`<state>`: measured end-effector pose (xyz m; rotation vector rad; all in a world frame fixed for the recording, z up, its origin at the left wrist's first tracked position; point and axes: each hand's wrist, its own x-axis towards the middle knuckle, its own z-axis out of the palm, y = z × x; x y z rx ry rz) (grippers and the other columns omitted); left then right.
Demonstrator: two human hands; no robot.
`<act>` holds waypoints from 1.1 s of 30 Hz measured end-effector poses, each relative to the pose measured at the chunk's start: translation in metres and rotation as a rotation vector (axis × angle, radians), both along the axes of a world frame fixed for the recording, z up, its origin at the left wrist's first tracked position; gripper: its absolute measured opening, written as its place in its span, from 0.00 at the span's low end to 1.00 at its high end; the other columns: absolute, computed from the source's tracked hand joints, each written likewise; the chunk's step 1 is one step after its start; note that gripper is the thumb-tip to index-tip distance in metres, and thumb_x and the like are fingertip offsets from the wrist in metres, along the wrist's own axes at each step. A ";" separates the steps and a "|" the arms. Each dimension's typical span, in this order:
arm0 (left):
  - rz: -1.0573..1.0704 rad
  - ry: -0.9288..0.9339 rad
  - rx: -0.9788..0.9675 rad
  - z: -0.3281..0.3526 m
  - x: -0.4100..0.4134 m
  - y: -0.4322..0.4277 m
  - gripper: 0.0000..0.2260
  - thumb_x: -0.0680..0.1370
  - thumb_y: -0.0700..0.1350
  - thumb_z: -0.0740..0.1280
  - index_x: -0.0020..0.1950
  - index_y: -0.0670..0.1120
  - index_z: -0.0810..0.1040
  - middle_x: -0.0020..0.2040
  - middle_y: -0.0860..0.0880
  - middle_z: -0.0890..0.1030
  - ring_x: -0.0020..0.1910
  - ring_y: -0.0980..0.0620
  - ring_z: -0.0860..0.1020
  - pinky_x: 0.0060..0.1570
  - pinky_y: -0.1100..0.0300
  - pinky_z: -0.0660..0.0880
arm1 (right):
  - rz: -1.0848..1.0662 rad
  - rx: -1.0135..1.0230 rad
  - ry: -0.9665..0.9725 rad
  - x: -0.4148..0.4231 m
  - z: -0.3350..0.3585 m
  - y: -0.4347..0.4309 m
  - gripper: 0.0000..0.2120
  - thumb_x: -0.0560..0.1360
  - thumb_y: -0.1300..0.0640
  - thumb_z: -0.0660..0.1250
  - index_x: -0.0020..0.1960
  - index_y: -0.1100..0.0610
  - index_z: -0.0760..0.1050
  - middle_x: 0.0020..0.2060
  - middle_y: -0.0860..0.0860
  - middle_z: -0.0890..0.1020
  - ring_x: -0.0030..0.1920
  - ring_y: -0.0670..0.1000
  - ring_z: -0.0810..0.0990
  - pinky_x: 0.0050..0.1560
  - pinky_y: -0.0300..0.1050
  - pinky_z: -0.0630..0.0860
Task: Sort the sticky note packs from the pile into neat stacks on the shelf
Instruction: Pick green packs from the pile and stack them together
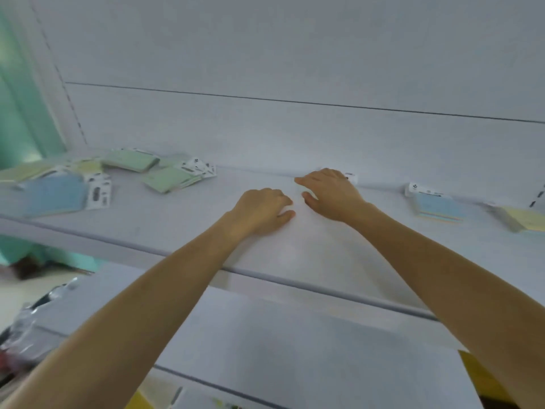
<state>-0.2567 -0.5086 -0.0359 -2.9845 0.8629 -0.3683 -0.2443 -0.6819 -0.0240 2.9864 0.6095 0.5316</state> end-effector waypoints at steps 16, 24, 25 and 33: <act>0.413 -0.169 -0.094 0.017 0.100 0.291 0.16 0.79 0.48 0.56 0.63 0.43 0.73 0.61 0.42 0.76 0.60 0.41 0.74 0.52 0.49 0.73 | -0.098 0.343 0.210 0.103 -0.004 0.242 0.26 0.73 0.37 0.59 0.66 0.50 0.68 0.61 0.55 0.73 0.63 0.56 0.71 0.58 0.49 0.69; 0.572 -0.007 -0.153 0.019 0.161 0.372 0.19 0.79 0.52 0.58 0.67 0.47 0.69 0.66 0.43 0.72 0.64 0.42 0.71 0.59 0.49 0.70 | 0.002 0.221 0.362 0.157 -0.006 0.292 0.33 0.69 0.36 0.64 0.69 0.51 0.65 0.65 0.57 0.70 0.66 0.59 0.66 0.64 0.49 0.64; 0.576 0.009 -0.177 0.019 0.167 0.378 0.19 0.78 0.54 0.58 0.67 0.48 0.69 0.66 0.43 0.72 0.64 0.42 0.71 0.59 0.49 0.70 | 0.024 0.254 0.377 0.162 -0.004 0.294 0.33 0.70 0.39 0.65 0.70 0.52 0.65 0.66 0.57 0.70 0.66 0.57 0.67 0.64 0.47 0.63; 0.498 0.118 -0.225 0.014 0.217 0.375 0.29 0.73 0.67 0.57 0.67 0.50 0.67 0.65 0.46 0.75 0.65 0.44 0.70 0.57 0.51 0.68 | -0.212 0.413 0.351 0.178 -0.008 0.297 0.39 0.64 0.35 0.69 0.69 0.53 0.64 0.63 0.58 0.70 0.65 0.60 0.69 0.64 0.54 0.68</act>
